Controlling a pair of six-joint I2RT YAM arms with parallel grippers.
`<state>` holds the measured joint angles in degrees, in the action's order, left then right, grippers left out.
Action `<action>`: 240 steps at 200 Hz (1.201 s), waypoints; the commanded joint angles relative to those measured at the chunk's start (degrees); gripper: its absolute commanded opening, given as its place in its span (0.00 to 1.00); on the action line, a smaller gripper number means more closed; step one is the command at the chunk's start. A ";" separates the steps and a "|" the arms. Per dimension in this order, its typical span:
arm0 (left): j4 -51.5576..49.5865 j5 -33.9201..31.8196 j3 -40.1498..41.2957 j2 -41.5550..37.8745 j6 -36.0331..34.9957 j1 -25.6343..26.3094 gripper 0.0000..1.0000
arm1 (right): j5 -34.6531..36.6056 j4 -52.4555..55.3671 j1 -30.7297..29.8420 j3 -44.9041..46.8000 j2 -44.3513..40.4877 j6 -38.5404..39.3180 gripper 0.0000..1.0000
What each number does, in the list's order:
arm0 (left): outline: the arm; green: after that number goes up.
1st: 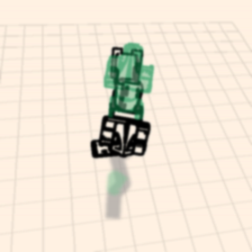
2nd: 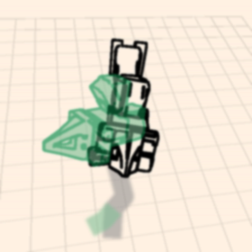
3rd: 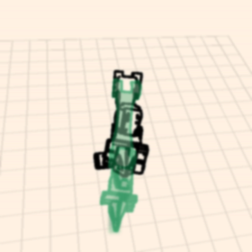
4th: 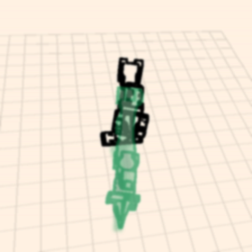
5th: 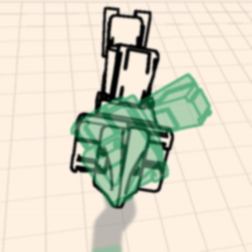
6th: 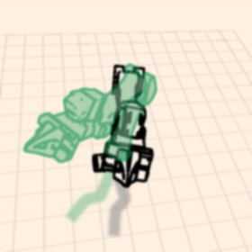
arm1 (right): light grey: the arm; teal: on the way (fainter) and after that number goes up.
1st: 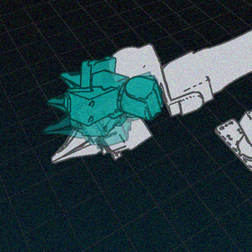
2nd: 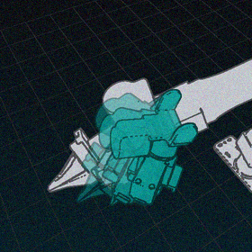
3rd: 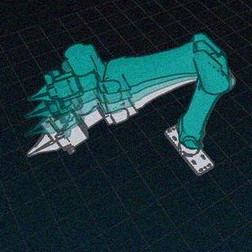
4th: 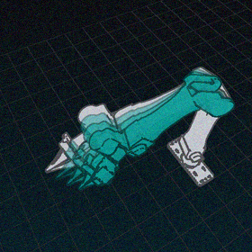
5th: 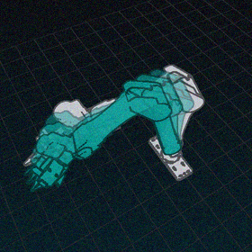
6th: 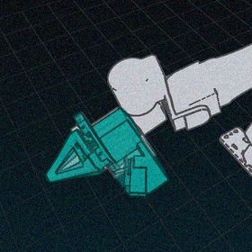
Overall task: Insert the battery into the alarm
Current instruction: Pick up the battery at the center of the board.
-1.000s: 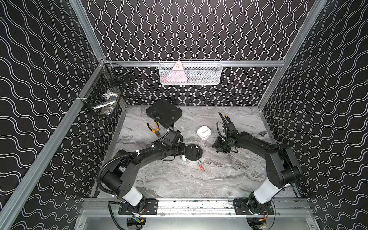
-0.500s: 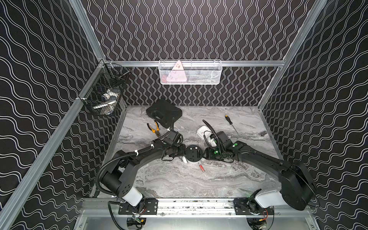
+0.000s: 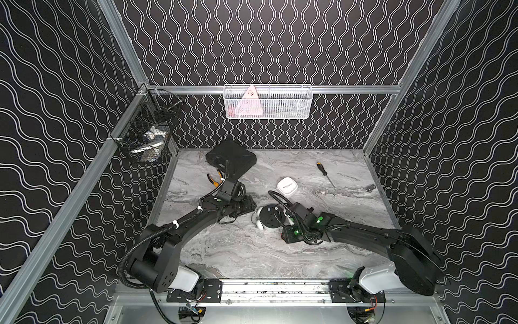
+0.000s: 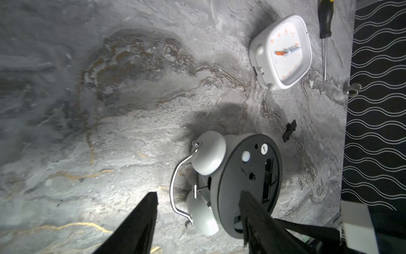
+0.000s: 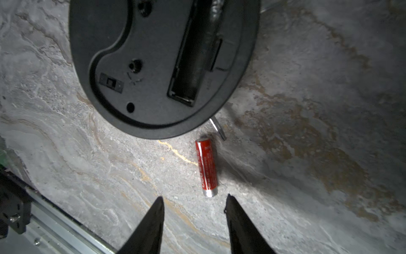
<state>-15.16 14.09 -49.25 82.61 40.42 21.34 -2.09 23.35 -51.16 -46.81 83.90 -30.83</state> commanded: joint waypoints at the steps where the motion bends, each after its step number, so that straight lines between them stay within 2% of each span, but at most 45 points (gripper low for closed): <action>1: -0.49 0.56 0.78 -0.61 0.08 -0.61 0.66 | 2.60 -1.38 -0.69 -1.00 2.31 0.72 0.45; 50: -0.49 0.90 1.05 -1.00 -0.51 -0.91 0.68 | 4.95 -1.03 -0.79 -1.28 5.86 1.55 0.35; 120: -0.40 1.16 1.17 -0.78 -0.96 -0.94 0.68 | 4.55 0.11 -0.80 -2.32 9.33 3.10 0.25; 162: -0.41 1.29 1.01 -0.60 -1.17 -0.95 0.69 | 4.00 1.42 -0.79 -3.17 11.69 3.76 0.22; 198: -0.50 1.20 1.00 -0.52 -1.45 -0.96 0.69 | 5.02 3.14 -0.79 -3.81 9.86 4.03 0.15; 240: 0.13 1.81 0.94 0.08 -1.44 -0.96 0.68 | 6.11 4.65 -0.70 -3.98 7.41 3.32 0.14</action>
<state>-15.31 15.20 -48.29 82.41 40.12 20.49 2.87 25.98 -51.90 -50.61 93.17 -27.22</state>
